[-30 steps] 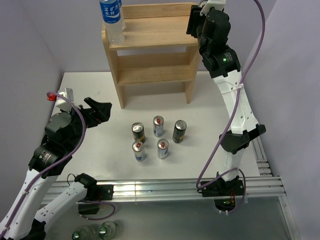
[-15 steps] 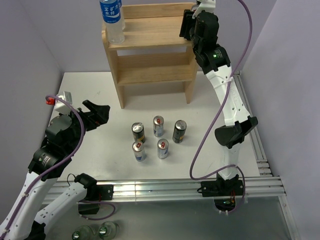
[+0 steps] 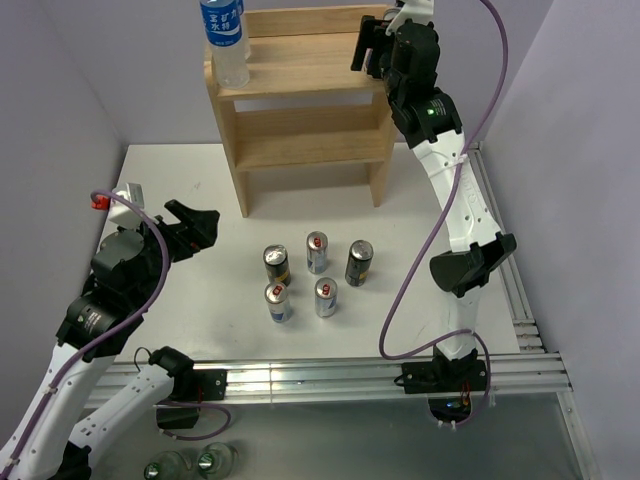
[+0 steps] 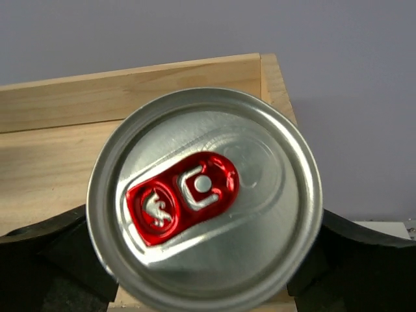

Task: Place and organize the beverage onto the shelf

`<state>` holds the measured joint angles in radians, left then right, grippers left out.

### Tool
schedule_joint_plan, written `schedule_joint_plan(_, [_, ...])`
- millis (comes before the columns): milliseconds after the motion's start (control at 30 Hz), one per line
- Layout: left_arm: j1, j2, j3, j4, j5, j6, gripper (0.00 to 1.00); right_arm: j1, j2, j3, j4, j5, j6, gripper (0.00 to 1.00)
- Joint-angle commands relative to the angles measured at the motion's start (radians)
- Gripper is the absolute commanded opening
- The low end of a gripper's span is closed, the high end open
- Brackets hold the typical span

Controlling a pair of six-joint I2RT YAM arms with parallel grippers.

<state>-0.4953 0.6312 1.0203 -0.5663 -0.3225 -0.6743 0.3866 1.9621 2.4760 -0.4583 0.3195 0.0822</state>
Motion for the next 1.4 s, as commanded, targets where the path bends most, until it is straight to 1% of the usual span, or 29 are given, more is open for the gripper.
schedule_joint_plan(0, [-0.003, 0.004, 0.001, 0.025, -0.010, -0.001, 0.99, -0.009, -0.022, 0.031, 0.043, 0.006, -0.004, 0.89])
schedule_joint_plan(667, [-0.005, 0.010, -0.023, 0.048, -0.024, 0.027, 0.99, -0.008, -0.014, 0.018, 0.038, 0.032, -0.021, 0.90])
schedule_joint_plan(800, [-0.005, 0.013, -0.028, 0.057, -0.024, 0.032, 0.99, -0.003, -0.031, -0.009, 0.041, 0.044, -0.029, 0.90])
schedule_joint_plan(900, [-0.003, 0.015, -0.035, 0.066, -0.020, 0.033, 0.99, 0.006, -0.075, -0.083, 0.058, 0.059, -0.041, 0.90])
schedule_joint_plan(1067, [-0.003, 0.016, -0.048, 0.085, -0.012, 0.039, 0.99, 0.032, -0.206, -0.302, 0.124, 0.082, -0.059, 0.90])
schedule_joint_plan(1200, [-0.005, 0.019, -0.054, 0.098, -0.003, 0.045, 0.99, 0.060, -0.285, -0.422, 0.136, 0.108, -0.070, 0.91])
schedule_joint_plan(1367, [-0.003, 0.028, -0.052, 0.109, 0.011, 0.062, 0.99, 0.086, -0.410, -0.569, 0.139, 0.139, -0.045, 0.92])
